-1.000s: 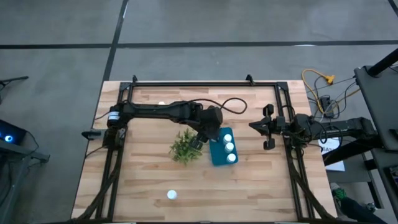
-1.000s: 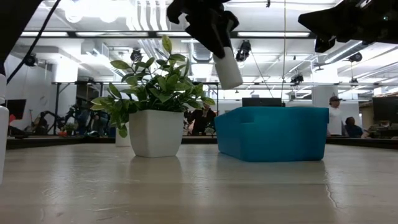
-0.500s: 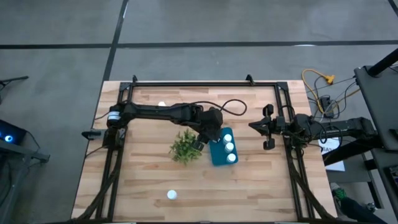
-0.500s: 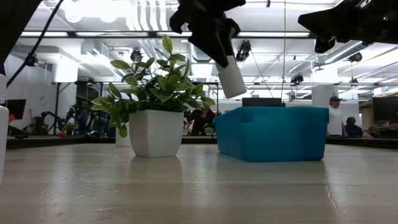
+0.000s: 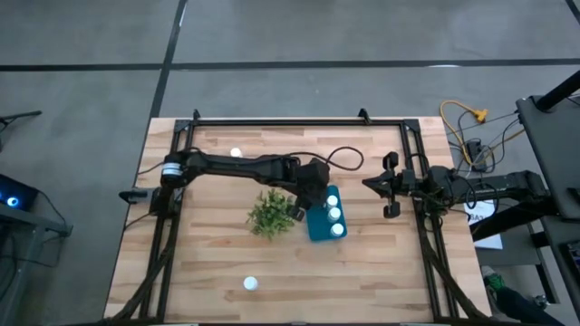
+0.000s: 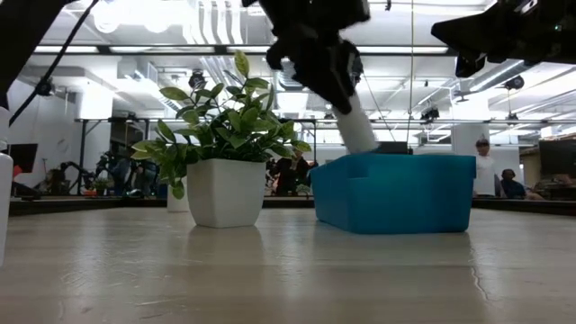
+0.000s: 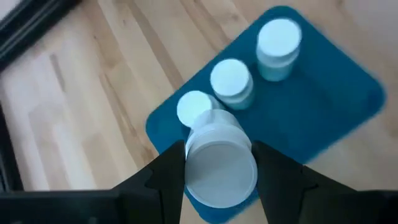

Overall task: Pick and place pill bottles into a basket
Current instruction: Put the white medicine bottle into the blue bin

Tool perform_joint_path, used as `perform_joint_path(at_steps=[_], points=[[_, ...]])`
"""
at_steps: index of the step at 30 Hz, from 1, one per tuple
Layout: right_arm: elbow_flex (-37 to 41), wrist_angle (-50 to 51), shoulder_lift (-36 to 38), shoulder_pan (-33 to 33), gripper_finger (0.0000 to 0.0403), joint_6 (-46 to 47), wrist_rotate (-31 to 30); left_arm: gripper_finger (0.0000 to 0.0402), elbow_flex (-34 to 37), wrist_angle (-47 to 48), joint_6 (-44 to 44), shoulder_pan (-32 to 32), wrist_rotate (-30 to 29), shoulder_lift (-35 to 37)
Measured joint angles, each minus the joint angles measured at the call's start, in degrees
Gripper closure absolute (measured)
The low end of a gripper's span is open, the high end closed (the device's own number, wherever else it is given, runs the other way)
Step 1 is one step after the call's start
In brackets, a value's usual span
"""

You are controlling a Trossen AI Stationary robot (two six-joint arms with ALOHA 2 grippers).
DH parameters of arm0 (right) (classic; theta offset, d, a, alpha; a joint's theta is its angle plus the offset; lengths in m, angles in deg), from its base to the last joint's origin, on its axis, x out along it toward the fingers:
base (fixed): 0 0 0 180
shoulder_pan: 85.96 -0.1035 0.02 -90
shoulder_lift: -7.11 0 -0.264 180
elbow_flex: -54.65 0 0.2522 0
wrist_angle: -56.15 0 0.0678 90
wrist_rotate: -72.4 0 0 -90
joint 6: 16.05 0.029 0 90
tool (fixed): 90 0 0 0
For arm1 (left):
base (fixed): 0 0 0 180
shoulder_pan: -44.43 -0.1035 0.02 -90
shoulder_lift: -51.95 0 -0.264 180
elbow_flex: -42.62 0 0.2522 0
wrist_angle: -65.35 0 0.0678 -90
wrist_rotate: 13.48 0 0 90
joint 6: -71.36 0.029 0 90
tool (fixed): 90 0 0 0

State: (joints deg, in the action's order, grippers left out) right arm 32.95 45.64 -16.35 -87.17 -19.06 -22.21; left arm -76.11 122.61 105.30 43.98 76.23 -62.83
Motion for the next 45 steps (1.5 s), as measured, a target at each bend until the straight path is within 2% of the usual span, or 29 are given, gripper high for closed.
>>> perform_joint_path(at_steps=[13, 22, 32, 45], points=[[0.0, 0.2, -0.4, 0.2, 0.0394, 0.2, 0.0, 0.0256, 0.1, 2.6, 2.6, -0.2, -7.5, -5.4], [0.0, 0.3, -0.6, 0.2, 0.0394, 0.3, 0.0, 0.0256, 0.0, 6.6, 2.4, -0.2, -7.6, -5.4], [0.0, 0.3, -0.7, 0.1, 0.0394, 0.5, -0.1, 0.0256, 0.0, 6.6, 2.3, -0.2, -7.6, -5.4], [0.0, 0.3, -0.7, 0.1, 0.0394, 0.5, 0.0, 0.0225, 0.0, 6.7, 2.3, -0.2, -7.6, -5.4]])
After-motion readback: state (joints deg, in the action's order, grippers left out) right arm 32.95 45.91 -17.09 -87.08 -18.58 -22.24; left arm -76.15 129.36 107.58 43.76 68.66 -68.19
